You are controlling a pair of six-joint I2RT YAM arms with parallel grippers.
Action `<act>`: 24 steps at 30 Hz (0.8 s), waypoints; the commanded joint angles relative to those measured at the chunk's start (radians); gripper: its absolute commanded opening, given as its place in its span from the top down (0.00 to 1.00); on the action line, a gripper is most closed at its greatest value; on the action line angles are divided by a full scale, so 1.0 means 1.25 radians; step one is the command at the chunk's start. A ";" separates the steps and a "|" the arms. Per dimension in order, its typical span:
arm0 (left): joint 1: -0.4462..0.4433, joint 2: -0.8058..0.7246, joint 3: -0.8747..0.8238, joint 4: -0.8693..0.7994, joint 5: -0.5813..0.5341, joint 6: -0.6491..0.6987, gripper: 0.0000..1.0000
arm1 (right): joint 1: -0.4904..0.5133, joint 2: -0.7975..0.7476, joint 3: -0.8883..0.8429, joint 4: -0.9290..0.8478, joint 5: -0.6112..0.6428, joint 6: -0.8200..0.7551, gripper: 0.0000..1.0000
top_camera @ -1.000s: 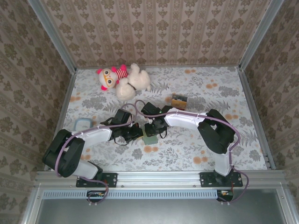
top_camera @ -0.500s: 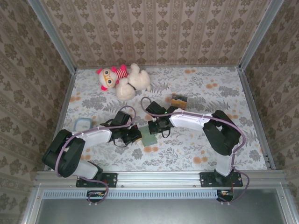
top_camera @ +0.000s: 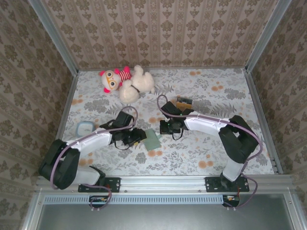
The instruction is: Take the credit cards out of the card holder
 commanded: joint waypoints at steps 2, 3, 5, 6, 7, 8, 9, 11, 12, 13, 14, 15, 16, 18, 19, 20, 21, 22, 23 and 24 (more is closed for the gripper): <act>0.016 -0.073 0.054 -0.118 -0.081 0.037 0.31 | 0.000 -0.098 -0.009 -0.005 -0.053 -0.041 1.00; 0.020 -0.085 0.057 -0.122 -0.094 0.036 0.27 | 0.000 -0.110 -0.006 -0.009 -0.067 -0.043 1.00; 0.033 -0.104 0.058 -0.124 -0.108 0.030 0.19 | 0.002 -0.124 -0.001 -0.003 -0.106 -0.041 1.00; 0.044 -0.112 0.060 -0.126 -0.112 0.029 0.16 | 0.005 -0.128 0.003 0.001 -0.126 -0.040 1.00; 0.053 -0.118 0.061 -0.127 -0.114 0.030 0.13 | 0.007 -0.130 0.009 0.002 -0.137 -0.038 1.00; 0.063 -0.123 0.064 -0.131 -0.115 0.036 0.10 | 0.012 -0.129 0.019 0.002 -0.150 -0.037 1.00; 0.073 -0.126 0.069 -0.139 -0.117 0.045 0.06 | 0.016 -0.125 0.030 0.001 -0.161 -0.035 1.00; 0.089 -0.134 0.079 -0.158 -0.121 0.062 0.01 | 0.023 -0.114 0.048 0.000 -0.174 -0.031 1.00; 0.097 -0.138 0.085 -0.163 -0.121 0.073 0.00 | 0.028 -0.107 0.058 -0.003 -0.176 -0.030 1.00; 0.104 -0.141 0.087 -0.168 -0.121 0.083 0.00 | 0.030 -0.102 0.063 -0.004 -0.175 -0.026 1.00; 0.116 -0.145 0.089 -0.176 -0.119 0.090 0.00 | 0.033 -0.100 0.069 -0.002 -0.179 -0.020 1.00; 0.137 -0.149 0.089 -0.179 -0.112 0.099 0.00 | 0.037 -0.100 0.072 0.001 -0.181 -0.012 1.00; 0.148 -0.153 0.088 -0.177 -0.105 0.105 0.00 | 0.039 -0.103 0.076 -0.001 -0.175 -0.006 1.00; 0.167 -0.164 0.080 -0.172 -0.090 0.114 0.00 | 0.041 -0.106 0.080 -0.002 -0.155 0.002 1.00; 0.173 -0.169 0.072 -0.163 -0.080 0.119 0.00 | 0.041 -0.104 0.083 -0.008 -0.143 0.005 1.00; 0.181 -0.176 0.061 -0.150 -0.066 0.123 0.00 | 0.040 -0.099 0.087 -0.020 -0.121 0.008 1.00; 0.187 -0.183 0.047 -0.136 -0.049 0.125 0.00 | 0.040 -0.092 0.091 -0.039 -0.093 0.013 1.00; 0.192 -0.187 0.037 -0.125 -0.036 0.126 0.00 | 0.041 -0.087 0.091 -0.054 -0.066 0.020 1.00; 0.196 -0.191 0.025 -0.113 -0.019 0.128 0.00 | 0.040 -0.082 0.089 -0.070 -0.035 0.026 1.00; 0.198 -0.194 0.016 -0.104 -0.002 0.130 0.00 | 0.039 -0.080 0.084 -0.082 -0.009 0.032 1.00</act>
